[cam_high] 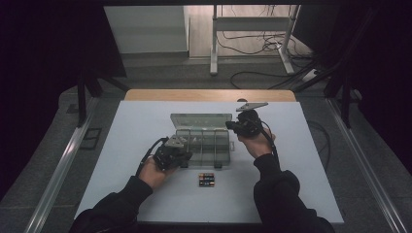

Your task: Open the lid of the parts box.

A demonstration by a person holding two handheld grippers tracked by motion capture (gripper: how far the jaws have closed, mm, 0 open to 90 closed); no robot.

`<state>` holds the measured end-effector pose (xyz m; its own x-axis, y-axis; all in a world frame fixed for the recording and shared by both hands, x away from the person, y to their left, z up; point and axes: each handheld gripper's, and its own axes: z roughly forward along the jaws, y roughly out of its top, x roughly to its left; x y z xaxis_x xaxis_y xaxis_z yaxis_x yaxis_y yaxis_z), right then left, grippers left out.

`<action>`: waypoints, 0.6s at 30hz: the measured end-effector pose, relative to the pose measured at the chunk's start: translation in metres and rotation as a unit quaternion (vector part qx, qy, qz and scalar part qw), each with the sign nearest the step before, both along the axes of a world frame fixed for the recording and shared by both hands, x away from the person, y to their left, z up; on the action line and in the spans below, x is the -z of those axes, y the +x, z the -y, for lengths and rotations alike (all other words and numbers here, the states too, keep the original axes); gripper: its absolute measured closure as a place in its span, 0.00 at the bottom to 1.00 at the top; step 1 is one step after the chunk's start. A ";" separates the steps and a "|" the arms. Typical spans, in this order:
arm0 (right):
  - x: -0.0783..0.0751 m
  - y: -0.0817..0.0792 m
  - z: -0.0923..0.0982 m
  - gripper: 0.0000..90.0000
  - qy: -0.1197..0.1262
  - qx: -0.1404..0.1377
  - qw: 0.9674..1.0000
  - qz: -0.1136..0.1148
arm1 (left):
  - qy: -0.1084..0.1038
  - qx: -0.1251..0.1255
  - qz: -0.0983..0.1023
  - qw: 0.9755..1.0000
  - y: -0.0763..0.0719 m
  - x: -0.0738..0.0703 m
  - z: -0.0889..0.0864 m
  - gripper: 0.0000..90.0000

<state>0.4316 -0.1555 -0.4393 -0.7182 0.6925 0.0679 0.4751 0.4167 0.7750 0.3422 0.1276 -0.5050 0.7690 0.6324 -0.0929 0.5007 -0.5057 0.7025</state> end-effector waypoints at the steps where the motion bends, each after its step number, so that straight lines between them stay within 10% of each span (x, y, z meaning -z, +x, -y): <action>1: 0.000 0.001 0.000 0.99 0.000 0.001 1.000 0.000 | 0.000 0.000 0.000 1.000 0.000 0.000 0.000 0.99; 18: -0.003 0.013 -0.001 0.99 0.014 0.009 1.000 -0.005 | 0.001 0.001 -0.002 1.000 0.000 0.000 0.000 0.99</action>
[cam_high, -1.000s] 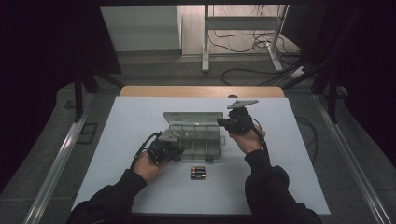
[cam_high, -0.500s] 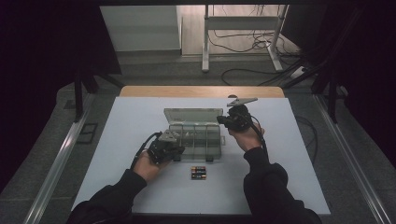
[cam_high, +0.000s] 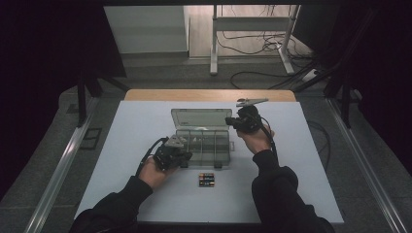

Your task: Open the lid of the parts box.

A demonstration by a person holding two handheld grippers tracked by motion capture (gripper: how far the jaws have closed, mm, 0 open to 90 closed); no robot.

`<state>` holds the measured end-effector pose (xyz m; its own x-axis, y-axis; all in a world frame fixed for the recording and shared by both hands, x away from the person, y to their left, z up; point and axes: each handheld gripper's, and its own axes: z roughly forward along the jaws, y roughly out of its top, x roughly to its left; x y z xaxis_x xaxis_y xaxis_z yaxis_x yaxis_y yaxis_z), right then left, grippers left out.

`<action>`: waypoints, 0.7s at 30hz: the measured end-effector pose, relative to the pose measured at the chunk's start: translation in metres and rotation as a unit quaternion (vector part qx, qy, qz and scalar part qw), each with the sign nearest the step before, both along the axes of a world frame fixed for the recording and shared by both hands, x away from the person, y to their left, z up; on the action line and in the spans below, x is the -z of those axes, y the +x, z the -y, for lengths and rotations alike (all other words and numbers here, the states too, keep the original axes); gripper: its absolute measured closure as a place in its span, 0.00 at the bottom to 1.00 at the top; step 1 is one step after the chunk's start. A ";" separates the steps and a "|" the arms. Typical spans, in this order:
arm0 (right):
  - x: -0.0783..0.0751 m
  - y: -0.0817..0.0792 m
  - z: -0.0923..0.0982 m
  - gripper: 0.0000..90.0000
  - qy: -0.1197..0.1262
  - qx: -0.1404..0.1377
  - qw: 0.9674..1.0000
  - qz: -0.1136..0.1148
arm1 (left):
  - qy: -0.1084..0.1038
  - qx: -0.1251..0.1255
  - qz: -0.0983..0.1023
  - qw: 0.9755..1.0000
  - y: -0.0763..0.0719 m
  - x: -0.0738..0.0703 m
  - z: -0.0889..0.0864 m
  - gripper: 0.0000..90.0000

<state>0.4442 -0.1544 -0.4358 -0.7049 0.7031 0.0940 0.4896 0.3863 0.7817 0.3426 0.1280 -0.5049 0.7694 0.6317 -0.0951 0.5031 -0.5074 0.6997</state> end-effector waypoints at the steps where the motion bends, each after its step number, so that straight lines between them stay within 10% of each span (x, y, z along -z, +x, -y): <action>1: 0.000 0.001 0.000 0.99 0.000 0.001 1.000 0.001 | 0.000 0.000 0.000 1.000 0.000 0.000 0.000 0.99; 21: 0.000 0.017 -0.002 0.99 -0.012 0.012 1.000 0.000 | 0.000 0.000 -0.005 1.000 0.001 -0.001 0.000 0.99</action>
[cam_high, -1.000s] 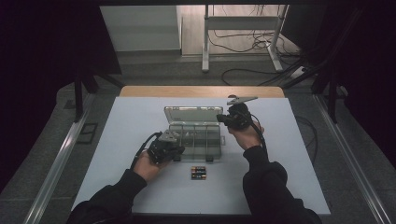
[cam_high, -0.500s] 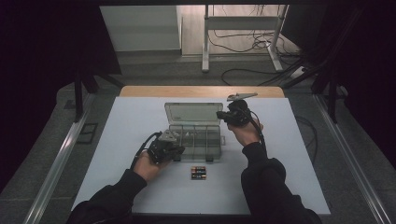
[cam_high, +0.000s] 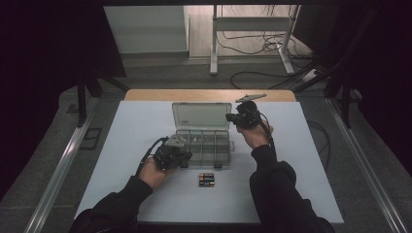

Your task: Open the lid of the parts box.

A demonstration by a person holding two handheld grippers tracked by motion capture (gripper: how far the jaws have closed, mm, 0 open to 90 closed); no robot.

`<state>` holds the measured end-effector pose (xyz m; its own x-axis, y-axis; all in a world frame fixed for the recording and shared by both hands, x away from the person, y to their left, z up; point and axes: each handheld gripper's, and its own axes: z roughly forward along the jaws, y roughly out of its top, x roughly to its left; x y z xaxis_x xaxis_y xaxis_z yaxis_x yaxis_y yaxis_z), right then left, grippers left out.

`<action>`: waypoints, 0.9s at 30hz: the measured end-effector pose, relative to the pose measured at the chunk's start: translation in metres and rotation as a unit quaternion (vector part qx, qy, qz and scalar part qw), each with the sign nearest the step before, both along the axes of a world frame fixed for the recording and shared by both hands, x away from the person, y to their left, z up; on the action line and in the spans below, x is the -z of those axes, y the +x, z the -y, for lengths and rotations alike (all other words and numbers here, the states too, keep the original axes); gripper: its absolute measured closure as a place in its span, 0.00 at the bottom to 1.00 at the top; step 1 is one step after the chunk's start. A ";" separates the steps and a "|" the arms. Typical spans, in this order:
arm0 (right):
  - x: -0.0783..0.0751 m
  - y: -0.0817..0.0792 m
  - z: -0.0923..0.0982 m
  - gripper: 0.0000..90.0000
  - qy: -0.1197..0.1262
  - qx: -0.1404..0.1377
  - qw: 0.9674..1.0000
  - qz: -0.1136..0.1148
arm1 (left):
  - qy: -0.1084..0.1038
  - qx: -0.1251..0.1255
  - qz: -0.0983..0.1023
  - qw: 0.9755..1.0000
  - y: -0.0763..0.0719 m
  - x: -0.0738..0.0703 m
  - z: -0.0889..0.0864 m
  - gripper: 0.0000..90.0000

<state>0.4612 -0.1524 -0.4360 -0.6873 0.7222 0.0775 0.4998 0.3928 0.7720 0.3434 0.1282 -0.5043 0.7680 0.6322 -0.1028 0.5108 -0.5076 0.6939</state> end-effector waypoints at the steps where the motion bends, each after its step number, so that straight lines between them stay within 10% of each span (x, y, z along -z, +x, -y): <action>1: 0.000 0.001 0.000 0.99 0.000 0.002 1.000 0.000 | -0.002 -0.001 0.000 1.000 0.000 0.000 0.000 0.99; 27: 0.005 0.016 -0.002 0.99 -0.004 0.019 1.000 0.001 | 0.000 0.001 0.000 1.000 0.000 0.000 0.000 0.99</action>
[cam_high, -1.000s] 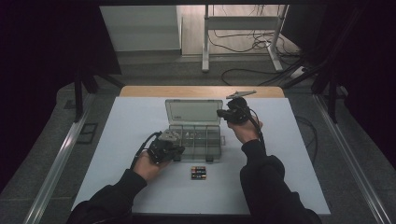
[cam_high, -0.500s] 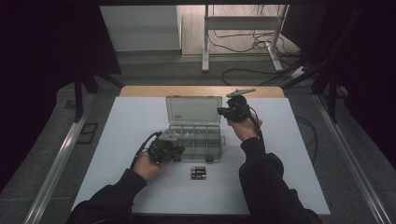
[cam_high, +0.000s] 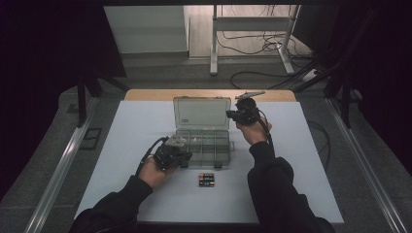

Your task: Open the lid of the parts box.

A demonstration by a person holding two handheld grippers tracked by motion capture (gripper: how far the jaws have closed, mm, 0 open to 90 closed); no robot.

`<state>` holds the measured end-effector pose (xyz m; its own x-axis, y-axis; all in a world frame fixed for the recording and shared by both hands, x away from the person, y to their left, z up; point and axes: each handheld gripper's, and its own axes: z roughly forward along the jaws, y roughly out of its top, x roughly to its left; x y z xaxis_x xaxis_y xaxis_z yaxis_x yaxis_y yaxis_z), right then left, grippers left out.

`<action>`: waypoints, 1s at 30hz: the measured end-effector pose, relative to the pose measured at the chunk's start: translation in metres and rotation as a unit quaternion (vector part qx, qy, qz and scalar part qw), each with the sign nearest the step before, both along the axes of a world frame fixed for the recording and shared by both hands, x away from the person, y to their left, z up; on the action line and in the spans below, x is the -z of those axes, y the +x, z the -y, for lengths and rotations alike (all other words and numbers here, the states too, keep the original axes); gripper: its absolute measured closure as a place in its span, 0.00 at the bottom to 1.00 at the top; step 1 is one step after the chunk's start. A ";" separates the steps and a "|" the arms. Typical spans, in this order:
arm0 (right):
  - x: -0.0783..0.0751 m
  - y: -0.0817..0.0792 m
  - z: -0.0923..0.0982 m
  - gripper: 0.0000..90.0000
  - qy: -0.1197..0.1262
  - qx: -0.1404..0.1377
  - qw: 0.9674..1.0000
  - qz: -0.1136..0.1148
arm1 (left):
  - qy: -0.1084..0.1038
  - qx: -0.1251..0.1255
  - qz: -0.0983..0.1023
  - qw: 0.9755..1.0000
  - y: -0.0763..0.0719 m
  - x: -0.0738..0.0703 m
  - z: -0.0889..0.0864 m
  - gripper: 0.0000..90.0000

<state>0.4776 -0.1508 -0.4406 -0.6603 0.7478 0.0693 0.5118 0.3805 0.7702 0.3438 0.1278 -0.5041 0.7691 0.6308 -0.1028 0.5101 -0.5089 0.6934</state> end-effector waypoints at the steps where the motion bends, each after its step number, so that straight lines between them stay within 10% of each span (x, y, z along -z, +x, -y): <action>1: 0.000 0.000 0.000 0.99 -0.002 -0.001 1.000 -0.001 | 0.000 0.000 0.000 1.000 0.000 0.000 0.000 0.99; 30: -0.004 -0.013 0.001 0.94 -0.005 -0.016 1.000 -0.003 | 0.000 0.000 0.007 1.000 -0.001 0.000 0.000 0.99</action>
